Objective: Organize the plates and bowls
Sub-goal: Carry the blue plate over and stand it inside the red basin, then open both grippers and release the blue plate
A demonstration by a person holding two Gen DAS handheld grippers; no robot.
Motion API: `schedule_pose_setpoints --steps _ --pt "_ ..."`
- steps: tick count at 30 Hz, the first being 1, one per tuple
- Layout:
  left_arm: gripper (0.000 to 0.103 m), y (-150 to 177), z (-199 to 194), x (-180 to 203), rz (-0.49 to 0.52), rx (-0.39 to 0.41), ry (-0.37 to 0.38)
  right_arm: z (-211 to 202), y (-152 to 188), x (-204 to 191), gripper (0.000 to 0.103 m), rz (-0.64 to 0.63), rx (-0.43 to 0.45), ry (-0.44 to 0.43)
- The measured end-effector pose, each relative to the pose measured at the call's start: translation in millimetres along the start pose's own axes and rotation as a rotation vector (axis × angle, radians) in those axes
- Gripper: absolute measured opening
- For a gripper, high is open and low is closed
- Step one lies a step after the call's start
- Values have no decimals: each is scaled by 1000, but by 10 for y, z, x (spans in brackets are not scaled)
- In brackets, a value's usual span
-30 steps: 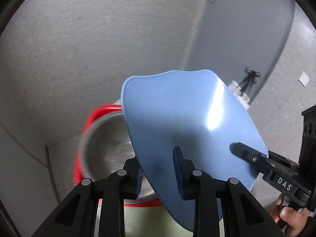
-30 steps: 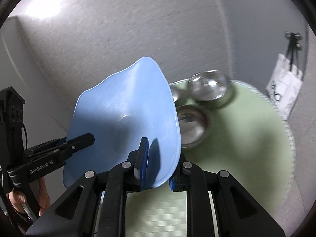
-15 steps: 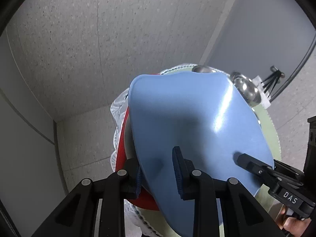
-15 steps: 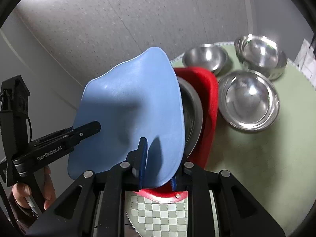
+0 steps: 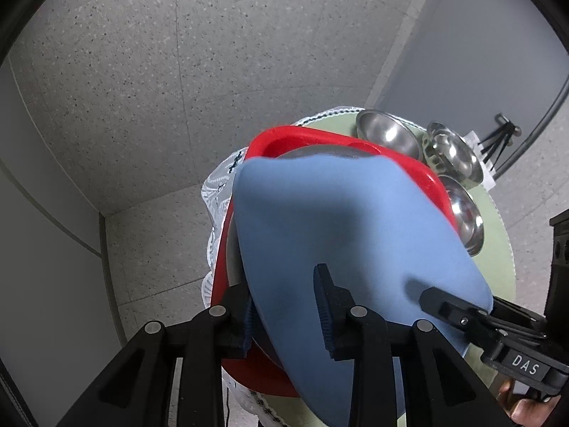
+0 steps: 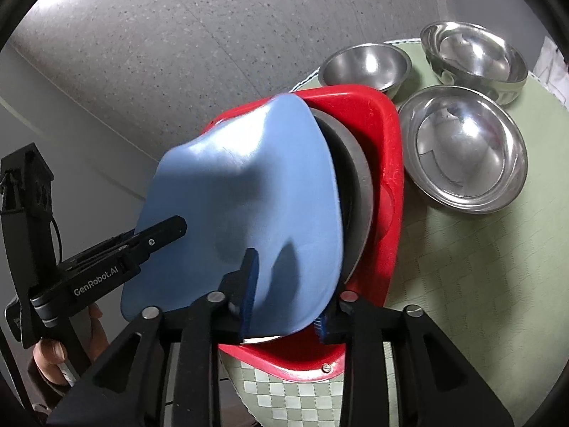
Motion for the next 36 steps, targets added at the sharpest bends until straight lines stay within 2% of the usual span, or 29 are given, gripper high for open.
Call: schedule_pose_setpoints --steps 2,4,9,12,16,20,25,32,36 --pt "35 12 -21 0 -1 9 -6 5 -7 -40 41 -3 -4 4" --pt "46 15 -61 -9 -2 16 -15 -34 -14 -108 51 -15 -9 4" --pt "60 31 -196 4 -1 56 -31 -90 -14 -162 58 -12 -1 15" --pt "61 64 -260 34 3 66 -37 -168 -30 -179 59 -15 21 38" --pt "65 127 -354 101 10 78 -31 -316 -36 -141 69 -28 54 73" --pt "69 184 -463 209 18 99 -28 -514 -29 -89 69 -29 101 81" --pt "79 249 -621 481 18 131 0 -844 -119 51 70 -38 178 117" --pt "83 266 -731 1037 40 164 14 -1300 -223 561 71 -17 240 156" --pt "84 224 -659 1449 31 171 0 -1422 -319 945 71 -6 235 156"
Point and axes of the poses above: each gripper's, at about its wrist camera, not at the fingertips, and z roughly the way its jaws point, x to its right, y to its underside, the point moved 8 cm from there along z, roughly the way its jaws point, and after that the axes turned 7 degrees about -y, right-handed, at the moved point
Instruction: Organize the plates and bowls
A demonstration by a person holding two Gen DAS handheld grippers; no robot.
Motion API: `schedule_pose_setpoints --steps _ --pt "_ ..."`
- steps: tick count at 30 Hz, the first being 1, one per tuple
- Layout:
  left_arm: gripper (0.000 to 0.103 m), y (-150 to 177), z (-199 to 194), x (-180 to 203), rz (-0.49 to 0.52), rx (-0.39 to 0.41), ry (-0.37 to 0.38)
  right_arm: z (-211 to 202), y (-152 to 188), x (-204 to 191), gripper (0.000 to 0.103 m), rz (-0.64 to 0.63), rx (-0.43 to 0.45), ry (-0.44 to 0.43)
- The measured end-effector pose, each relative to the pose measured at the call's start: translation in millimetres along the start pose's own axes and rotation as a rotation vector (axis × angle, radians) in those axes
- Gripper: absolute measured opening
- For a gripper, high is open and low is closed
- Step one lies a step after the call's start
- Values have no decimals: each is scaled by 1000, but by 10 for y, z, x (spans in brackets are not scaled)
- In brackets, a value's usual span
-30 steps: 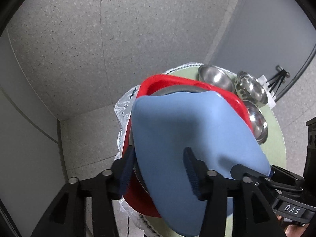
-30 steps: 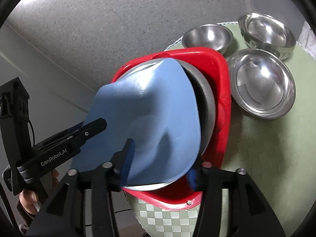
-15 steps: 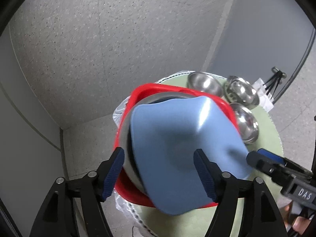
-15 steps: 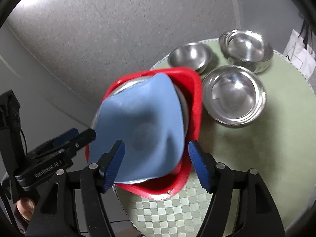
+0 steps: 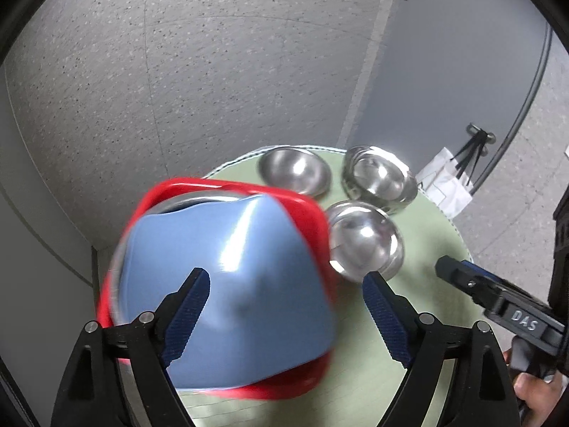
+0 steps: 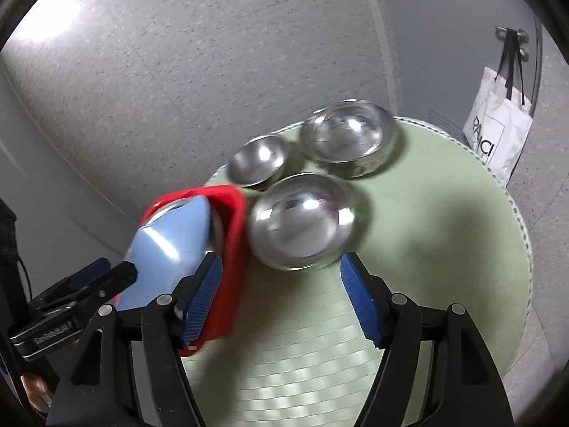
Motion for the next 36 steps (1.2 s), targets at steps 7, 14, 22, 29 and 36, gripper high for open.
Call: schedule_pose_setpoints --steps 7,14,22,29,36 --pt "85 -79 405 608 -71 -39 -101 289 -205 571 71 -29 -105 -39" --pt "85 -82 741 813 -135 -80 -244 847 -244 759 71 -117 -242 -117" --pt "85 -105 872 956 -140 -84 -369 1234 -126 789 25 -149 -360 -237" --pt "82 -114 1112 1163 -109 -111 -389 1201 -56 939 11 -141 -390 -320" --pt "55 -170 1477 1360 -39 -154 -402 1135 -72 1104 10 -113 -393 -368"
Point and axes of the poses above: each gripper's, at about its wrist camera, not at the fingertips, and z roughly the way its jaws point, x to its right, y to its underside, the point moved 8 cm from there along z, roughly the way its jaws point, and after that the axes turned 7 degrees about -y, right-handed, at the moved point
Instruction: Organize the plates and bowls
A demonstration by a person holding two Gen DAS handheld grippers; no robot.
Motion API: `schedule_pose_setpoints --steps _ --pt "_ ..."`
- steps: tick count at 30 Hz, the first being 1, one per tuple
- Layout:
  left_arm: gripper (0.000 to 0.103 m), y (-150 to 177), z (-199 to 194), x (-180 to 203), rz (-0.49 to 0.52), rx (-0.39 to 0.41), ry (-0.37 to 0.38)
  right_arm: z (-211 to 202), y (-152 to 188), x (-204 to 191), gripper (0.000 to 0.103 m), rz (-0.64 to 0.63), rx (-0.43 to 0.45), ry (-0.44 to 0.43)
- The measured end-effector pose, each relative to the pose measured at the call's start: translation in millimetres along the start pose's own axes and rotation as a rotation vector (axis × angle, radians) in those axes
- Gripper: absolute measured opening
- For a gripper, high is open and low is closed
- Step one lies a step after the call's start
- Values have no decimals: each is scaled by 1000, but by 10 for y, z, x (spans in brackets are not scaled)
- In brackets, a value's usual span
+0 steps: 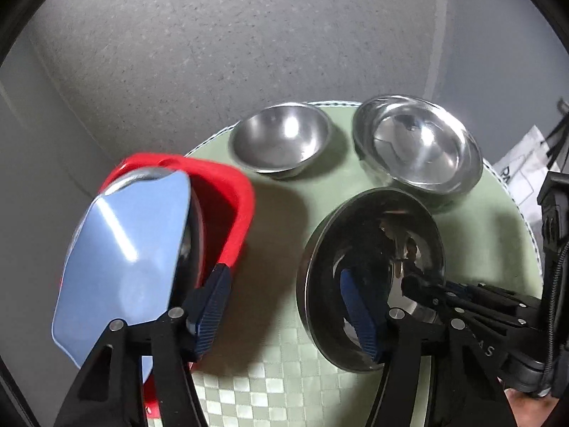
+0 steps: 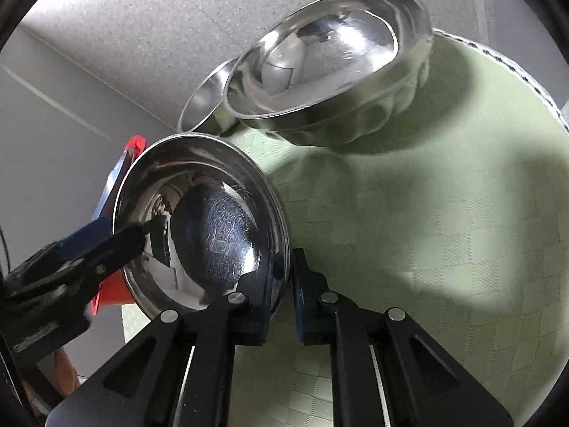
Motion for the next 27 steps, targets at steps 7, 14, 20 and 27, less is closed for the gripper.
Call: schedule_pose_setpoints --steps 7,14,20,27 --pt "10 -8 337 210 32 -66 45 -61 22 108 9 16 3 -39" --pt "8 -102 153 210 20 -19 95 -288 -20 104 9 0 23 -4" --pt "8 -403 -173 205 1 61 184 -857 -206 -146 10 -61 106 34" --pt "10 -930 1 349 18 76 274 -1283 -776 -147 10 -127 202 113"
Point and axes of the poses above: each gripper's, at about its wrist camera, not at the fingertips, and z roughly the way its jaws point, x to its right, y to its underside, the point moved 8 cm from there along z, roughly the way its jaws point, and after that the axes turned 7 degrees about -y, right-handed, at the moved point
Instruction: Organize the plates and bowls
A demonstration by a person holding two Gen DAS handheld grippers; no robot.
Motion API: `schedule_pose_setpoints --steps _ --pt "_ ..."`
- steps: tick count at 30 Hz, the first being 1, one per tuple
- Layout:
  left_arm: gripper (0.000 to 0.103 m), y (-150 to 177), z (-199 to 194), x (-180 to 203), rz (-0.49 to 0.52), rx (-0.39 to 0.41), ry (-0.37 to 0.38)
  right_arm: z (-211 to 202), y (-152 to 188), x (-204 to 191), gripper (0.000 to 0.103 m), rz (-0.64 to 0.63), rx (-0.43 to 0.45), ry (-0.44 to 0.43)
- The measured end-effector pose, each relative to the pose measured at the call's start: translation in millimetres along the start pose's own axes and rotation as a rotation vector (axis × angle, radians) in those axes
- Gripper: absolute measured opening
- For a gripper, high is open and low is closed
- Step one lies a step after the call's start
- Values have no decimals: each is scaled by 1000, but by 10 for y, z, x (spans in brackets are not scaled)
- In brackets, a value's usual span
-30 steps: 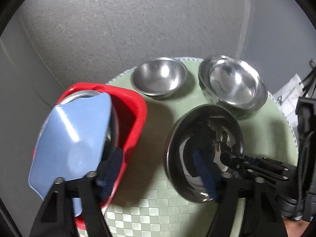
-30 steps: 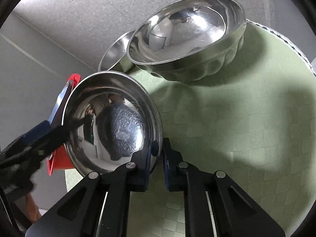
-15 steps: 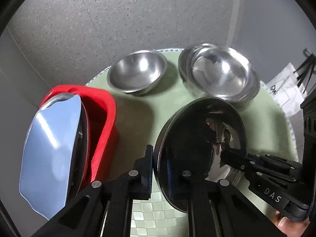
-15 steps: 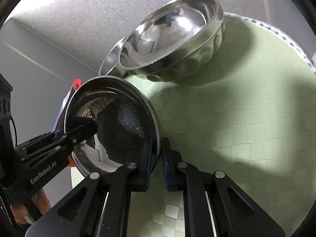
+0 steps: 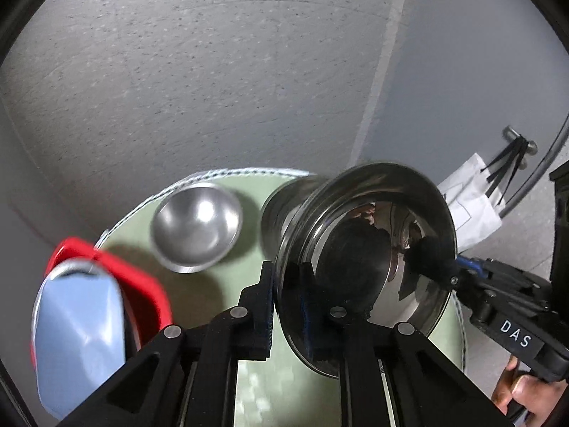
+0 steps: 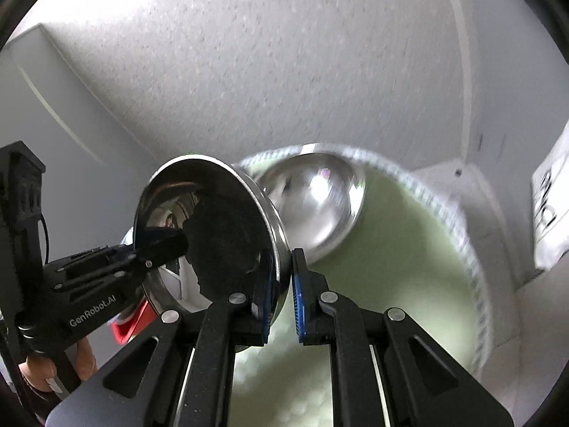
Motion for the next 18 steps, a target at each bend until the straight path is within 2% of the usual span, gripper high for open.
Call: schedule_pose_setpoints --steps 3,9,13,18 --pt "11 -130 229 1 5 -14 12 41 -155 130 10 -7 -2 39" --pt "13 -279 711 -23 -3 -73 4 400 -341 263 10 7 -47 95" --pt "14 -299 1011 -28 -7 -115 -6 563 -324 300 10 -1 -86 119" --pt "14 -331 1152 45 13 -132 -27 648 -265 385 10 -2 -111 156"
Point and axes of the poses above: each gripper's, at about its wrist camera, not at the fingertips, and z roughly the way its jaws point, x to its right, y to its underside, the point moved 8 cm from there along z, roughly the way its jaws point, and after that the axes turned 7 degrees about -y, right-handed, at the moved point
